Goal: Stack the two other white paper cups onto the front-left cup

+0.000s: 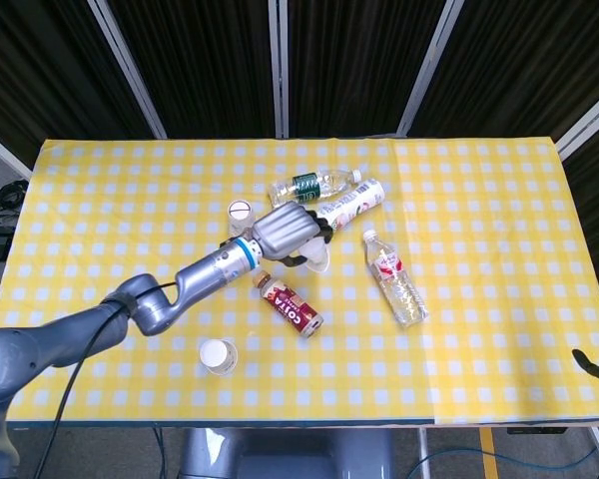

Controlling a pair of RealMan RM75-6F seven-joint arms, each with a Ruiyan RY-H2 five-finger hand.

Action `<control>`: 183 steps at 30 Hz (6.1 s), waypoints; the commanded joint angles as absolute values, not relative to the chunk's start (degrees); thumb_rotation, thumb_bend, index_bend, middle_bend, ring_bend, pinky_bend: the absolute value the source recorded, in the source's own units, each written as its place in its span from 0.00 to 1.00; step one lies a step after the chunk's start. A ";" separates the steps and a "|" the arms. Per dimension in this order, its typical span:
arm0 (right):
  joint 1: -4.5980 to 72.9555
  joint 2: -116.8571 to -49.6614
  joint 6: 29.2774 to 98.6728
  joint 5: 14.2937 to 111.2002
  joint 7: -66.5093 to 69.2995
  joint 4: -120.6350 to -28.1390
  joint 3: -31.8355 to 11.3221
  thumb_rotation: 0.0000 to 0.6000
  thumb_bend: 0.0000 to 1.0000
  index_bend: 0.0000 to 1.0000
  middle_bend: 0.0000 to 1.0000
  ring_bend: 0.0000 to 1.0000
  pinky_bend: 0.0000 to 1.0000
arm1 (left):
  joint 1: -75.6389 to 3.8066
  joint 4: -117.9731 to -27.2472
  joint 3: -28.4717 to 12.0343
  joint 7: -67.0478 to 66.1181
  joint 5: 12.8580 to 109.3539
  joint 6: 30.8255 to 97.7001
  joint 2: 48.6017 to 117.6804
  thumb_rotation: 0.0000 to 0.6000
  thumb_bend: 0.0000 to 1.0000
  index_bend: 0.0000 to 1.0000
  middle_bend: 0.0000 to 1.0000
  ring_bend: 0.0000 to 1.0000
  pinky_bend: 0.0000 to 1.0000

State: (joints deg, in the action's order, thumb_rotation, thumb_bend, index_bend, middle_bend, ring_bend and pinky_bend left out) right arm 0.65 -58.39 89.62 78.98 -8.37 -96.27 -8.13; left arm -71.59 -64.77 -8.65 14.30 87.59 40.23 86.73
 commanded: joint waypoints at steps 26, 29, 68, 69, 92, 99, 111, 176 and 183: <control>0.96 -59.19 90.00 82.01 -11.08 -97.81 -6.75 1.00 0.00 0.00 0.00 0.00 0.00 | -52.83 -89.03 10.57 21.73 109.22 64.83 60.86 1.00 0.31 0.46 0.37 0.38 0.51; 0.97 -59.28 90.07 82.29 -11.37 -97.96 -6.63 1.00 0.00 0.00 0.00 0.00 0.00 | -52.25 -90.03 11.57 21.22 111.77 66.17 60.42 1.00 0.31 0.46 0.36 0.38 0.51; 0.48 -58.62 90.75 82.04 -10.04 -97.92 -6.91 1.00 0.00 0.00 0.00 0.00 0.00 | -52.09 -92.50 12.77 13.70 112.83 57.60 61.86 1.00 0.00 0.00 0.00 0.00 0.07; 0.48 -58.63 90.74 82.04 -10.04 -97.92 -6.91 1.00 0.00 0.00 0.00 0.00 0.00 | -52.09 -92.51 12.75 13.69 112.80 57.62 61.82 1.00 0.00 0.00 0.00 0.00 0.06; 0.97 -59.08 89.67 81.69 -11.04 -97.75 -6.75 1.00 0.00 0.00 0.00 0.00 0.00 | -61.22 -59.98 -8.05 12.88 75.19 34.68 82.30 1.00 0.19 0.01 0.00 0.06 0.14; 1.05 -59.25 89.40 80.98 -11.30 -97.37 -6.94 1.00 0.00 0.00 0.00 0.00 0.00 | -65.21 -51.12 -9.71 9.99 72.24 29.57 90.36 1.00 0.23 0.05 0.02 0.10 0.19; 1.08 -59.03 88.72 79.35 -10.05 -96.41 -7.44 1.00 0.00 0.00 0.00 0.00 0.00 | -67.31 -40.28 -10.87 6.96 68.93 25.71 97.59 1.00 0.27 0.11 0.12 0.17 0.25; 0.09 -58.02 91.29 82.87 -9.36 -98.62 -6.50 1.00 0.00 0.00 0.00 0.00 0.00 | -48.84 -96.67 8.00 25.00 111.76 60.66 55.91 1.00 0.31 0.49 0.48 0.46 0.56; -0.03 -57.87 91.47 83.03 -9.03 -98.60 -6.51 1.00 0.00 0.00 0.00 0.00 0.00 | -49.03 -97.41 9.37 25.60 113.23 60.71 55.29 1.00 0.31 0.49 0.48 0.46 0.56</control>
